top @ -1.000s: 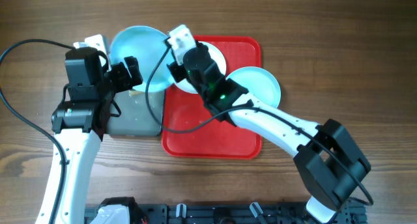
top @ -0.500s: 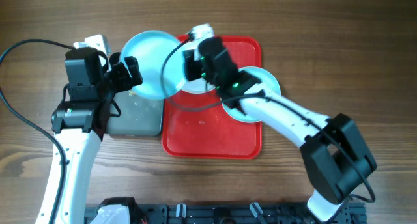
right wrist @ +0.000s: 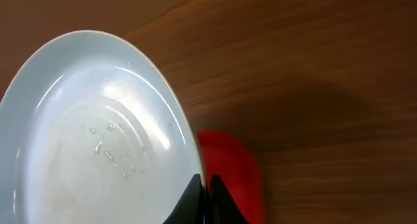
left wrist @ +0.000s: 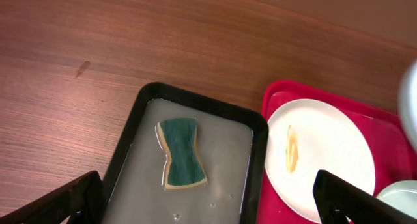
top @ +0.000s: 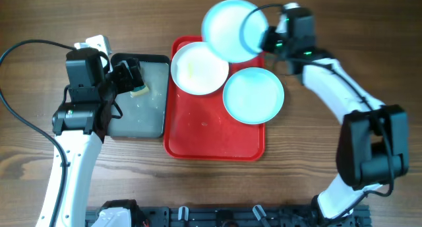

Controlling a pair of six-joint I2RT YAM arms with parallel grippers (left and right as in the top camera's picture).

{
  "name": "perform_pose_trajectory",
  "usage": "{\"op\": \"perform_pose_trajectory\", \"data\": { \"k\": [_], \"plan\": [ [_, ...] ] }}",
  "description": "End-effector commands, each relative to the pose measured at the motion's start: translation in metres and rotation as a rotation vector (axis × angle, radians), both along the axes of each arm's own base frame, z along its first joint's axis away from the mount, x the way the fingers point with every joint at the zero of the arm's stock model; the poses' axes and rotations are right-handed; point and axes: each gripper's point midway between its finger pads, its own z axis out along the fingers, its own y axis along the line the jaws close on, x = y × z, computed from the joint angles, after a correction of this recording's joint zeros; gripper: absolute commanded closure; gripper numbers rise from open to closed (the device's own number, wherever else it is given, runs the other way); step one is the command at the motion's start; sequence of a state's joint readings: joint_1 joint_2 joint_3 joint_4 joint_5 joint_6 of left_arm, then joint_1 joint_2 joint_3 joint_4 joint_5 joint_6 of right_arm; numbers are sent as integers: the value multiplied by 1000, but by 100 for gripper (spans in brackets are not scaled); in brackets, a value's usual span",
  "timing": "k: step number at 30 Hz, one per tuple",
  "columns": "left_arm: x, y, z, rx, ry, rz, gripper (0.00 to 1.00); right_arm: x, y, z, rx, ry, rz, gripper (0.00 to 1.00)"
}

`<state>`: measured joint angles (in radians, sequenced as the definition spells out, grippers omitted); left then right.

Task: Clean dirty plates on tray and stack at the side
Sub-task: 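Carry the blue plate right and set it on the table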

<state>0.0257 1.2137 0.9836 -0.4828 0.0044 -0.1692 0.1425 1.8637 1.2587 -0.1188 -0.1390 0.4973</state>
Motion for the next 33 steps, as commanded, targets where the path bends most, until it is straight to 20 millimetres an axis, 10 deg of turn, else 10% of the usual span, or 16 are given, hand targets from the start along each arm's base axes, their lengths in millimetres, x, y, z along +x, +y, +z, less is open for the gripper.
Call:
{"op": "perform_pose_trajectory", "data": {
  "k": [1,13,24,33],
  "plan": [
    [1,3,3,8,-7,6,0,3,-65,-9,31,56,-136,96],
    [1,3,3,8,-7,6,0,-50,-212,-44,-130,264,-450,96],
    [1,3,3,8,-7,6,0,-67,-209,-64,-180,339,-404,96],
    [1,3,3,8,-7,6,0,-71,-182,-119,-119,438,-316,96]
  ]
}}
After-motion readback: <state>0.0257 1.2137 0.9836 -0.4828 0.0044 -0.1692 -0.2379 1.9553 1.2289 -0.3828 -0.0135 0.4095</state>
